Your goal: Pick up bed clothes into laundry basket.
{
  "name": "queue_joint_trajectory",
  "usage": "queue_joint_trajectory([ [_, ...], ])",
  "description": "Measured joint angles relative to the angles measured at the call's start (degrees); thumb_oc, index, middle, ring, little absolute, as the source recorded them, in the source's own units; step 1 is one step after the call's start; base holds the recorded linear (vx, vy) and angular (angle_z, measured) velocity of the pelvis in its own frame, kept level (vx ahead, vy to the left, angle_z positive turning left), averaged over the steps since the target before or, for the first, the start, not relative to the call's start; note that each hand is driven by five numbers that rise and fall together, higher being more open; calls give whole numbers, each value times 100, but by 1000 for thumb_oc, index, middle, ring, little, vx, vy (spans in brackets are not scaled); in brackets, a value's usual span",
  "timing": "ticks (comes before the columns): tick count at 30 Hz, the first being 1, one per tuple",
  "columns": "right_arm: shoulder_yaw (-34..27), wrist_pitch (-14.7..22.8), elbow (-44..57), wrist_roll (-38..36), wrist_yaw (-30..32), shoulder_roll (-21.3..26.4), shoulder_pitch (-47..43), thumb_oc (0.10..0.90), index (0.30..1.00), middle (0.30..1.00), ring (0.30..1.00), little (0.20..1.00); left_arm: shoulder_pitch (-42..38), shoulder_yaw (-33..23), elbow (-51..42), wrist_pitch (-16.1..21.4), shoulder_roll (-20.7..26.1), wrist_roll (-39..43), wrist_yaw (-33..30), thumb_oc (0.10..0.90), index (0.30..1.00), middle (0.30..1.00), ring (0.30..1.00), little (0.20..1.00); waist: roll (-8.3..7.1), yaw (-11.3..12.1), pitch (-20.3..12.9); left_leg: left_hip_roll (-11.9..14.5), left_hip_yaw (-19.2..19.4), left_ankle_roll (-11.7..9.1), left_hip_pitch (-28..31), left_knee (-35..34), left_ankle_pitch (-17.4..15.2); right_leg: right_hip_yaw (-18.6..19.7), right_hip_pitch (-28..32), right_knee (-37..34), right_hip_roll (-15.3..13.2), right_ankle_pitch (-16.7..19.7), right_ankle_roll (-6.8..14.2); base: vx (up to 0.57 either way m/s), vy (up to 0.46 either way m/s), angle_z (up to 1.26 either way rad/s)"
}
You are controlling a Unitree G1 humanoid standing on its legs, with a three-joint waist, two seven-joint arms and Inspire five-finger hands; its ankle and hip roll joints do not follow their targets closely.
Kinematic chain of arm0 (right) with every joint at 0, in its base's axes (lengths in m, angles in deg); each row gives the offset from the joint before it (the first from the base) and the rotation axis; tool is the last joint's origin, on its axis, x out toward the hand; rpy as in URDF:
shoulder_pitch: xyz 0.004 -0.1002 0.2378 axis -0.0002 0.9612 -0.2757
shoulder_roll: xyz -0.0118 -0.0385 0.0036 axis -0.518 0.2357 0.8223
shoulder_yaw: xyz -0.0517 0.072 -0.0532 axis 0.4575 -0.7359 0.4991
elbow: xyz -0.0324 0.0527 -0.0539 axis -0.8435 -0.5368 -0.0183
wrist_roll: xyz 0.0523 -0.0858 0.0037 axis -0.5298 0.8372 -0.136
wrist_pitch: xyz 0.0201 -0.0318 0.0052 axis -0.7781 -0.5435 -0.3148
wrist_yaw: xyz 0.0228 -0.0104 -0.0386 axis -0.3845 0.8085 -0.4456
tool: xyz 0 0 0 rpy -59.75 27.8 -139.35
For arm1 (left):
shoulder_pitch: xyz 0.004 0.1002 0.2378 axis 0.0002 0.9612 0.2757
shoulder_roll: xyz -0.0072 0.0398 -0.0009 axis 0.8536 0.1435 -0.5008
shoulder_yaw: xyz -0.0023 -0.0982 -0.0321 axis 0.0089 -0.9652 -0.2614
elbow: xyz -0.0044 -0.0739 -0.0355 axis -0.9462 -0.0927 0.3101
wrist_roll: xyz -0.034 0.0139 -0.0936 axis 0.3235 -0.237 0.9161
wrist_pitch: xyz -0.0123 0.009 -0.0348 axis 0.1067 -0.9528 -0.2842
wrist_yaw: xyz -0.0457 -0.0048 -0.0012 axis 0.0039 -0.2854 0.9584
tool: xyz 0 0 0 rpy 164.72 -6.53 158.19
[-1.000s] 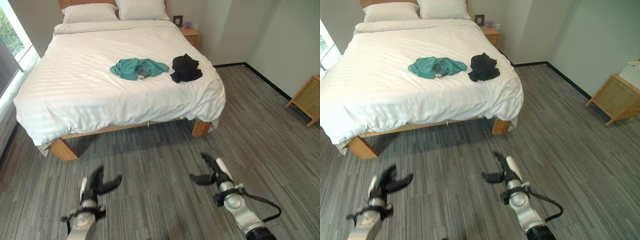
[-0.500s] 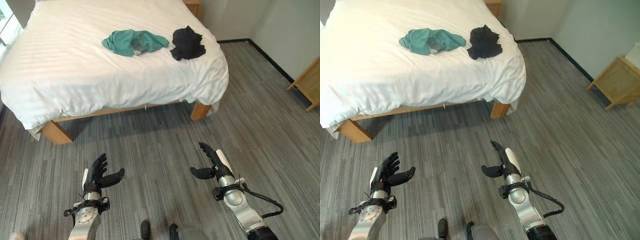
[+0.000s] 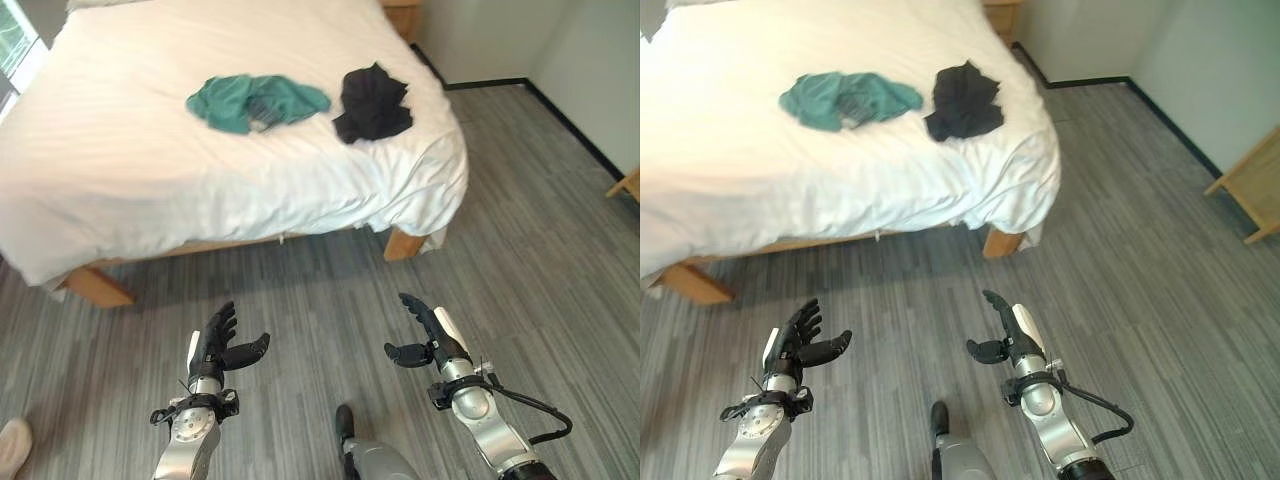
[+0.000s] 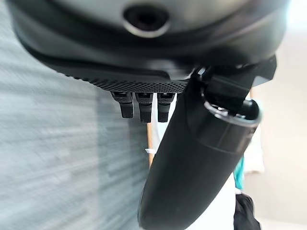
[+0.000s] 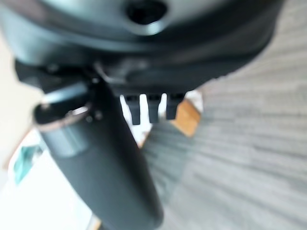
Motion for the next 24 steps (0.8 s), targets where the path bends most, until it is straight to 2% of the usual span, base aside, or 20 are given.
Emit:
queue_joint_trajectory([
  [1, -29, 0, 8, -1, 8, 78, -35, 800, 900, 900, 900, 900, 54, 5, -32, 16, -11, 8, -23, 800, 900, 900, 900, 900, -30, 122, -29, -82, -103, -95, -512, 1174, 332, 106, 165, -2, 11, -4, -240, 393, -238, -61],
  [2, -67, -9, 22, -7, 17, 102, -53, 800, 900, 900, 900, 900, 63, 31, -25, 8, -12, 23, -44, 800, 900, 900, 900, 900, -41, 180, -41, -175, -203, -58, -907, 1788, 382, 314, 329, -15, 97, -170, -307, 397, -140, -65],
  [3, -116, -14, 73, -10, 43, 103, -76, 800, 900, 900, 900, 900, 50, 65, -89, 7, 26, 31, -55, 800, 900, 900, 900, 900, -12, 196, -71, -279, -199, -24, -1241, 2195, 388, 354, 412, -81, 90, -185, -351, 275, 11, -49],
  [4, -177, -4, 111, -11, 65, 93, -107, 800, 900, 900, 900, 900, 11, 72, -157, 35, 56, 29, -41, 800, 900, 900, 900, 900, -75, 279, -38, -327, 36, 248, -1455, 2454, 397, 477, 499, -142, 66, -117, -379, 419, 35, -108],
  [5, -61, -44, 66, -12, 100, 97, -254, 800, 900, 900, 900, 900, 46, 55, -222, 42, 73, 29, -41, 800, 900, 900, 900, 900, -182, 557, 4, -434, 573, 649, -1613, 1754, 126, 964, 898, -451, 99, -135, -352, 438, 78, -128],
  [6, -15, -54, 59, -12, 99, 89, -315, 800, 900, 900, 900, 900, 59, 51, -222, 41, 72, 30, -41, 800, 900, 900, 900, 900, -178, 647, 8, -485, 755, 816, -1622, 1116, 20, 1138, 1124, -643, 134, -152, -322, 467, 116, -146],
  [7, 76, -58, 54, -11, 107, 89, -393, 800, 900, 900, 900, 900, 90, 26, -226, 43, 70, 29, -44, 800, 900, 900, 900, 900, -150, 733, 2, -511, 808, 830, -1585, 475, 69, 1160, 1249, -702, 179, -73, -383, 438, 136, -95],
  [8, 181, -56, 60, -9, 110, 92, -448, 800, 900, 900, 900, 900, 103, 21, -224, 40, 103, 26, -45, 800, 900, 900, 900, 900, -98, 760, -23, -566, 789, 815, -1704, 18, 81, 1183, 1438, -839, 228, -105, -348, 521, 175, -103],
  [9, 354, -60, 53, -4, 105, 95, -504, 800, 900, 900, 900, 900, 103, -48, -253, 49, 117, 5, -30, 800, 900, 900, 900, 900, -30, 882, -55, -565, 756, 973, -1571, -1698, 157, 1299, 1700, -1001, 329, -253, -217, 361, 119, -87],
  [10, 442, -59, 52, 0, 103, 103, -537, 800, 900, 900, 900, 900, 88, -87, -261, 55, 129, -7, -30, 800, 900, 900, 900, 900, -5, 938, -74, -517, 752, 1050, -1447, -2614, 268, 1336, 1777, -1001, 385, -338, -242, 357, 123, -60],
  [11, 513, -60, 47, 1, 100, 100, -549, 800, 900, 900, 900, 900, 39, -131, -243, 54, 129, -6, -31, 800, 900, 900, 900, 900, 7, 922, -77, -485, 780, 1053, -1461, -3158, 378, 1330, 1894, -998, 418, -448, -262, 199, 84, -31],
  [12, 636, -63, 42, 4, 74, 107, -542, 800, 900, 900, 900, 900, 36, -143, -240, 54, 131, -2, -53, 800, 900, 900, 900, 900, -10, 959, -70, -369, 1059, 1182, -1551, -3097, 563, 1273, 2132, -998, 404, -584, -235, 292, 136, -26],
  [14, 716, -62, 70, 5, 33, 123, -527, 800, 900, 900, 900, 900, 110, -126, -235, 45, 123, -2, -57, 800, 900, 900, 900, 900, 33, 1017, -89, -287, 1525, 1324, -1341, -3061, 619, 1225, 2476, -996, 366, -824, -58, 294, 166, -26],
  [15, 723, -86, 87, 11, 0, 183, -496, 800, 900, 900, 900, 900, 210, -84, -239, 44, 123, -6, -21, 800, 900, 900, 900, 900, 181, 936, -182, -273, 1729, 2016, -999, -3319, 967, 1191, 2800, -973, 426, -998, 181, 348, 220, 7],
  [16, 722, -98, 114, 13, -1, 210, -487, 800, 900, 900, 900, 900, 224, -83, -235, 27, 131, -3, -16, 800, 900, 900, 900, 900, 165, 901, -187, -331, 1734, 2181, -767, -3524, 1446, 1129, 2842, -738, 360, -1132, 323, 249, 157, 14],
  [17, 691, -101, 172, 21, 0, 230, -492, 800, 900, 900, 900, 900, 227, -77, -266, 25, 149, -3, -20, 800, 900, 900, 900, 900, 135, 922, -201, -447, 1685, 2270, -552, -3819, 1589, 1128, 2609, -230, 239, -1385, 521, 231, 139, 11],
  [19, 633, -113, 453, 89, -14, 334, -596, 800, 900, 900, 900, 900, 149, -66, -270, 23, 205, -3, -44, 800, 900, 900, 900, 900, 169, 936, -226, -633, 1627, 2318, -317, -4153, 1580, 1145, 2279, 19, 49, -1505, 571, 169, 96, 9],
  [21, 674, -157, 686, 154, -17, 513, -912, 800, 900, 900, 900, 900, -25, -72, -206, 1, 283, 26, -50, 800, 900, 900, 900, 900, 143, 953, -217, -777, 1586, 2325, -153, -4153, 1397, 1139, 1958, 177, -207, -1491, 630, 158, 96, 10],
  [22, 792, -178, 826, 290, -15, 719, -1374, 800, 900, 900, 900, 900, -77, -109, -207, 3, 370, 112, -58, 800, 900, 900, 900, 900, 104, 1042, -199, -784, 1608, 2261, 13, -4152, 1281, 1098, 1557, 871, -352, -1490, 725, 84, 56, -20],
  [24, 885, -178, 898, 399, 32, 866, -2317, 800, 900, 900, 900, 900, -99, -119, -150, -5, 629, 306, -82, 800, 900, 900, 900, 900, 20, 1089, -163, -651, 1654, 2210, 155, -4139, 1196, 1022, 695, 2413, -393, -1405, 1279, 126, 42, -9],
])
